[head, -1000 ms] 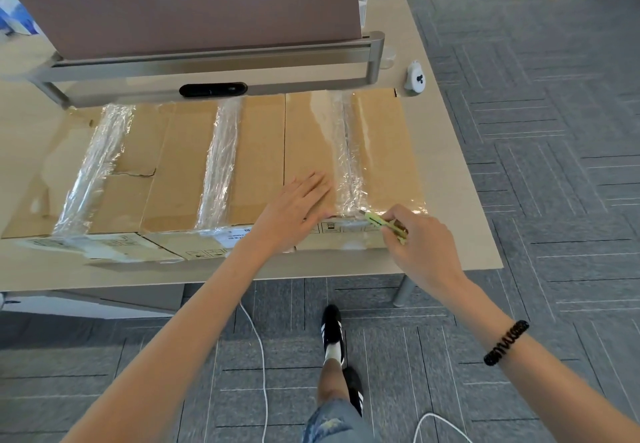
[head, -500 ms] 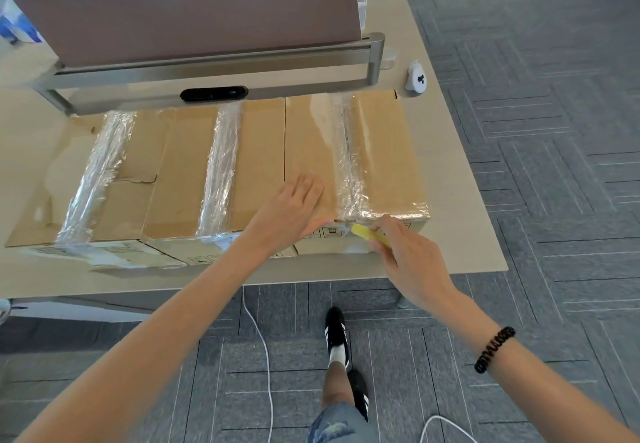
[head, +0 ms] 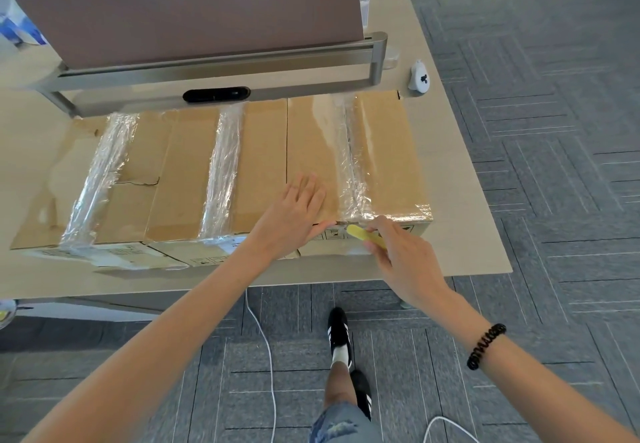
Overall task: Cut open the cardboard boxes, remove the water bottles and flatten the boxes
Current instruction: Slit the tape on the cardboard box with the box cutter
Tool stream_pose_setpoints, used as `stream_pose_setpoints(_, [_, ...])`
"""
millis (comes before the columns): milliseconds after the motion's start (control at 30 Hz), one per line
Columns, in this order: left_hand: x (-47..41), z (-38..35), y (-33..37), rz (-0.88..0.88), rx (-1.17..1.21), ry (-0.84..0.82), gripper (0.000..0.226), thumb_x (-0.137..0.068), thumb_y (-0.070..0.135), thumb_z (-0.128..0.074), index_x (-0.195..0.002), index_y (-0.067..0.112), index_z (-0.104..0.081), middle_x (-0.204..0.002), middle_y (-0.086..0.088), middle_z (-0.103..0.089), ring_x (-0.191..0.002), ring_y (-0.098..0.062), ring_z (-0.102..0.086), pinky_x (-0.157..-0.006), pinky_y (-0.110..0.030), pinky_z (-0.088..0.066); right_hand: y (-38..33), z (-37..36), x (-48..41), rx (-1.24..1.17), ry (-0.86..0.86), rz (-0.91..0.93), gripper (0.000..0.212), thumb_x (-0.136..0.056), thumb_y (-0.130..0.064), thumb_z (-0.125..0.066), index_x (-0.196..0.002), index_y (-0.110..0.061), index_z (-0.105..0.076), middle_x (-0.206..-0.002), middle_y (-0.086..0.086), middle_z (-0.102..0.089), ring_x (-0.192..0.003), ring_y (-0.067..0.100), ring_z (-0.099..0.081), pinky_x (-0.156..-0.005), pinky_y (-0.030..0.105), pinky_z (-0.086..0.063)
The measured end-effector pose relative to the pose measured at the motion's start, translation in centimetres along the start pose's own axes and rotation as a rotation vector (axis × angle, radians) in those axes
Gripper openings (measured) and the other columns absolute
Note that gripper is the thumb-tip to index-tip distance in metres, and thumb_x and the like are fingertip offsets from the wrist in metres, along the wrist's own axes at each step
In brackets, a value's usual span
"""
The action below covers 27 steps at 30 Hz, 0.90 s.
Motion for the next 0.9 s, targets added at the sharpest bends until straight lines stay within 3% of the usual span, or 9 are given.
stream_pose_setpoints(167, [0.2,1.1,0.3,-0.012,-0.063,0.09,0.078,-0.103,0.055,-0.008,-0.136,-0.003,-0.049,-0.142,-0.029,-0.048,-0.129,-0.046,-0.048,-0.105,-0.049,-0.044,-0.3,-0.9,0.3,0.025,-0.025,-0.022,0.022,-0.099,-0.028,-0.05,-0.116,-0.015,-0.048,-0.073,-0.014,-0.045,-0.044,0.006,-0.038,-0.04,0.019,-0.021])
stream_pose_setpoints(400, [0.2,1.1,0.5,-0.009,-0.084,0.13,0.076,-0.104,0.054,-0.01,-0.136,-0.003,-0.049,-0.142,-0.03,-0.047,-0.129,-0.047,-0.048,-0.105,-0.05,-0.045,0.0,-1.2,0.8,0.015,0.021,-0.096,0.019,-0.097,-0.022,-0.054,-0.11,-0.013,-0.044,-0.052,-0.016,-0.028,-0.036,0.001,-0.024,-0.037,0.019,-0.016])
stream_pose_setpoints(567, [0.2,1.4,0.5,0.0,-0.084,0.15,0.075,-0.104,0.052,-0.01,-0.134,-0.003,-0.052,-0.14,-0.03,-0.049,-0.127,-0.046,-0.05,-0.103,-0.05,-0.047,-0.2,-1.5,1.1,-0.01,0.056,-0.112,0.015,-0.097,-0.019,-0.054,-0.1,-0.008,-0.044,-0.051,-0.015,-0.032,-0.034,0.005,-0.03,-0.036,0.019,-0.02])
stream_pose_setpoints(733, [0.1,0.8,0.3,0.021,-0.038,0.116,0.074,-0.105,0.052,-0.012,-0.136,-0.004,-0.048,-0.143,-0.032,-0.045,-0.131,-0.048,-0.045,-0.102,-0.053,-0.046,0.4,-1.4,1.8,-0.006,0.093,-0.143,0.018,-0.092,-0.013,-0.061,-0.095,-0.008,-0.044,-0.05,-0.017,-0.025,-0.035,-0.001,-0.02,-0.037,0.015,-0.012])
stream_pose_setpoints(900, [0.3,0.9,0.5,0.04,-0.024,0.089,0.074,-0.104,0.052,-0.012,-0.136,-0.003,-0.049,-0.142,-0.03,-0.047,-0.131,-0.046,-0.046,-0.104,-0.051,-0.046,0.4,-1.6,2.1,-0.029,0.123,-0.133,0.018,-0.095,-0.015,-0.057,-0.096,-0.01,-0.041,-0.05,-0.016,-0.03,-0.034,0.001,-0.024,-0.037,0.015,-0.014])
Point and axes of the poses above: each hand's wrist, its own x-axis away from the middle knuckle, its own z-axis out of the back of the hand, y = z × x, the point moved 9 cm from there along -x, towards the middle knuckle
